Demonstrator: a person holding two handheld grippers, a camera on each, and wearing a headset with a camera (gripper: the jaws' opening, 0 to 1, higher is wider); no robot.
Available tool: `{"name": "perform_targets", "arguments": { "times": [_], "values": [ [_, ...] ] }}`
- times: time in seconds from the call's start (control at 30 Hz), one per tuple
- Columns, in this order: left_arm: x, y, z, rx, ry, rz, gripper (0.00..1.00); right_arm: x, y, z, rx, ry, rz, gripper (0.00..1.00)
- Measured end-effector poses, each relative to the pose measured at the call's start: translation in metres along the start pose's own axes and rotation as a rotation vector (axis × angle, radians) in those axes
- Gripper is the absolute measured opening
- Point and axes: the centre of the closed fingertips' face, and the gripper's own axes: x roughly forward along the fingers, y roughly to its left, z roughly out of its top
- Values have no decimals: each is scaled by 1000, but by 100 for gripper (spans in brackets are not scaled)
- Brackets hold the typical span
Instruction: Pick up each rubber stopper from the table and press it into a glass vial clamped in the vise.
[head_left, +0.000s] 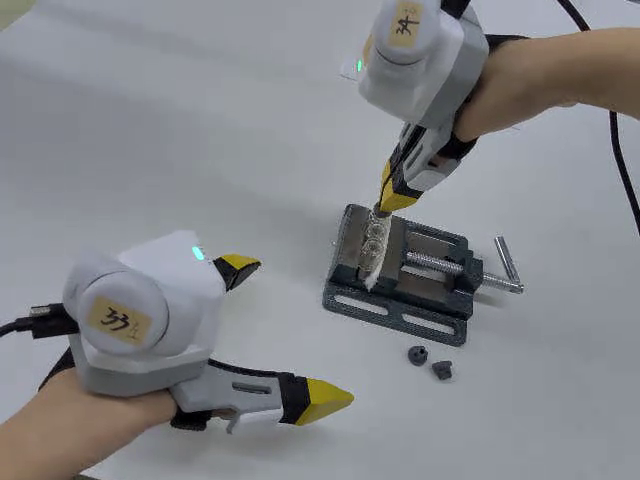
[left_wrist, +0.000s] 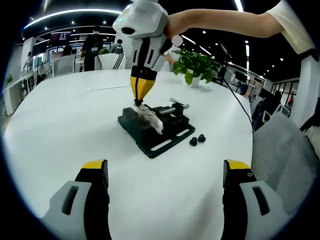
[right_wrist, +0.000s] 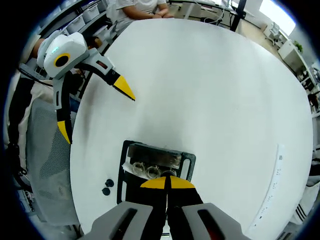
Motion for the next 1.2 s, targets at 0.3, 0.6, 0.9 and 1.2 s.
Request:
{"name": "perform_targets", "arguments": {
  "times": [0.3, 0.6, 0.9, 1.2],
  "values": [
    [3, -1, -1, -11, -3, -5, 94, 0, -2, -1, 36, -9, -2, 0],
    [2, -1, 10, 3, -9, -2, 94, 0, 0, -3, 21, -7, -18, 0],
    [-10, 0, 29, 32, -27, 16, 94, 0, -1, -2, 52, -63, -40, 0],
    [-21, 3, 49, 38, -67, 47, 95, -2, -1, -2, 110, -150, -57, 0]
  ]
}}
